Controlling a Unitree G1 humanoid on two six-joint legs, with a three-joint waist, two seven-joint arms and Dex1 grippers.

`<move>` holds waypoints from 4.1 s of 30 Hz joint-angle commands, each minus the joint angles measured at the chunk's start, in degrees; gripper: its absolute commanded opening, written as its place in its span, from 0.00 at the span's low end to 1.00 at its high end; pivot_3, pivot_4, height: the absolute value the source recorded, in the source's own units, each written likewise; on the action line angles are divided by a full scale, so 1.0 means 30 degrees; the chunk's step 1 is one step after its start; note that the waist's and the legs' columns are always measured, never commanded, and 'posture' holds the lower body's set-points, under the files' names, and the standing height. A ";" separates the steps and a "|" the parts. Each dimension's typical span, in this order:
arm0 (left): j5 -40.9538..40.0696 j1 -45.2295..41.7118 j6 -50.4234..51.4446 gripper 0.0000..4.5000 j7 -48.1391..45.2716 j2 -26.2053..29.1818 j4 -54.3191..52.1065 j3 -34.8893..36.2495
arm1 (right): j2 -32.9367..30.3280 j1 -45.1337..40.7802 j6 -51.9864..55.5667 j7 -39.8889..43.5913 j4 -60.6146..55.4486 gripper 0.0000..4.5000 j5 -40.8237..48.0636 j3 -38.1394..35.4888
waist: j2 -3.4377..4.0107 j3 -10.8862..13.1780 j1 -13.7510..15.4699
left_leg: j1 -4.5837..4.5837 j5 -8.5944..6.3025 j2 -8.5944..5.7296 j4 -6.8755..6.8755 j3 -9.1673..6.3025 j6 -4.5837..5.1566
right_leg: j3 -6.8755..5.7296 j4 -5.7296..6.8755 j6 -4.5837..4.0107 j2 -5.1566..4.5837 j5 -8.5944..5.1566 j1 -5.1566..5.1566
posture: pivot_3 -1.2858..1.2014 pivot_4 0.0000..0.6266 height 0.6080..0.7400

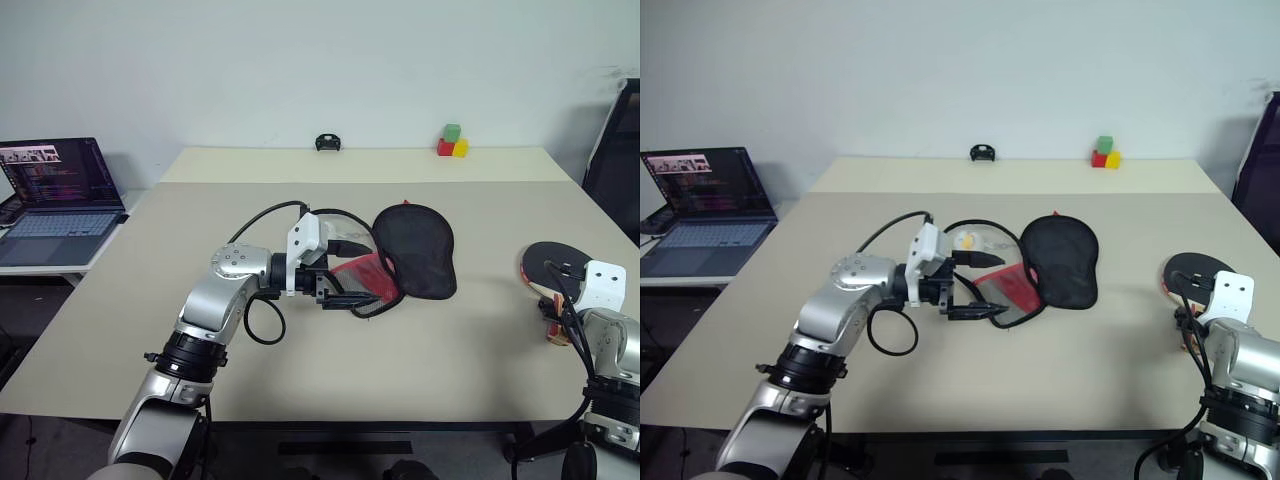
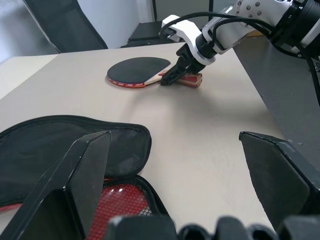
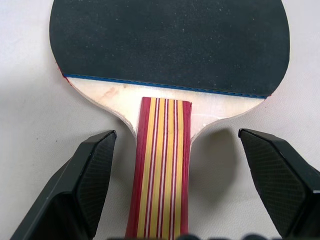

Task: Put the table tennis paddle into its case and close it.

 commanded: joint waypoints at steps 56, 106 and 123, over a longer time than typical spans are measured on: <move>-0.0474 0.1822 0.0555 1.00 0.1251 0.2631 -0.1785 0.1644 | 0.6846 -0.5928 -0.0307 -0.1533 -0.1280 0.24 0.1884 0.4770 | 0.0062 0.0036 -0.0291 | -0.0429 0.0066 -0.0006 -0.0261 0.0031 -0.0113 | 0.0014 -0.0229 -0.0009 -0.0020 0.0014 -0.0484 | 0.52 0.24 1.00; 0.1426 0.2872 -0.0747 1.00 0.6597 0.2491 0.1132 0.3594 | 0.1113 -0.4472 0.0600 0.5751 -0.7071 0.98 0.6111 0.6713 | 0.0056 0.0033 -0.0330 | -0.0399 0.0066 -0.0007 -0.0121 0.0028 -0.0063 | 0.0028 0.0026 -0.0011 -0.0015 0.0013 -0.0502 | 0.52 0.24 1.00; 0.2437 0.2296 -0.1508 1.00 0.6838 0.2427 0.5347 0.3568 | -0.5199 -0.4220 -0.2640 1.4077 -0.7694 0.98 0.9969 0.6259 | 0.0034 0.0031 -0.0116 | -0.0420 0.0045 -0.0005 -0.0035 0.0007 -0.0030 | 0.0004 0.0026 -0.0009 -0.0020 0.0014 -0.0473 | 0.52 0.24 1.00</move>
